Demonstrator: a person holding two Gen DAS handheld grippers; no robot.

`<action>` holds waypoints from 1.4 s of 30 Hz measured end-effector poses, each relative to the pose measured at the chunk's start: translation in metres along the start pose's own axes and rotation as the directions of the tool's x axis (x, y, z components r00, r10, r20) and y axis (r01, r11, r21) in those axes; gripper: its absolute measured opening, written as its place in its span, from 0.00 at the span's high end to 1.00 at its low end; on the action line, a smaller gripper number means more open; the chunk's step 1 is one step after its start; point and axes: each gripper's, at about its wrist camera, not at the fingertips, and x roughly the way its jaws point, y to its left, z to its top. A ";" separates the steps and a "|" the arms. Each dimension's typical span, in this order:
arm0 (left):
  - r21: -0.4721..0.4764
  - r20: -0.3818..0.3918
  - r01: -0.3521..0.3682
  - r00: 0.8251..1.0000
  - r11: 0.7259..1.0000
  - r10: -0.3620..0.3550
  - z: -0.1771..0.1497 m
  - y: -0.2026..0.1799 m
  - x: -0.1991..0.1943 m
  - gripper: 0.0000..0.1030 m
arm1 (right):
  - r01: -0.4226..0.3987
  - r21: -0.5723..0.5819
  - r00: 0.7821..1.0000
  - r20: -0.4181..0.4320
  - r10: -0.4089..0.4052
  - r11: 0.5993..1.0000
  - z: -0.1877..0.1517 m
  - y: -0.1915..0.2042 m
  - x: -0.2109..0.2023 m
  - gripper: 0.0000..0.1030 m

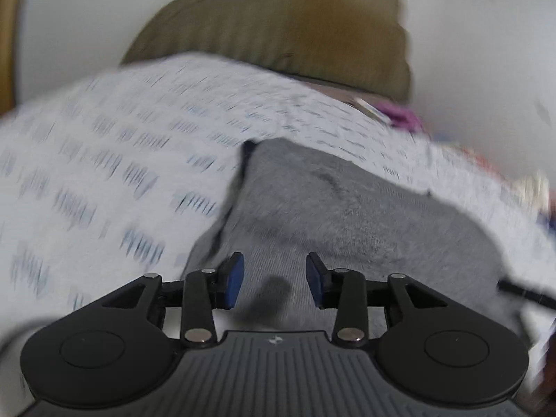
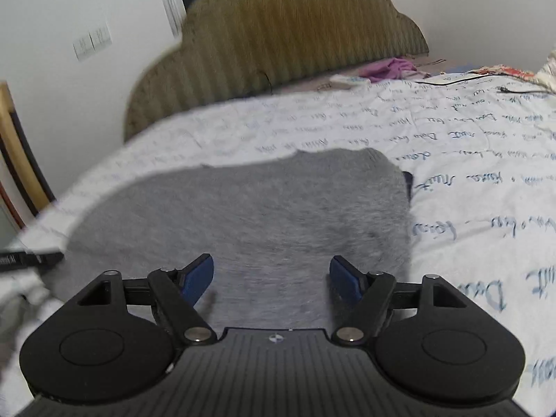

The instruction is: Fold small clothes

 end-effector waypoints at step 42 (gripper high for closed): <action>-0.150 -0.109 -0.209 0.975 0.966 0.194 0.017 0.001 0.040 0.94 | -0.093 0.099 0.996 0.007 0.093 0.991 -0.028 -0.014 0.009 0.05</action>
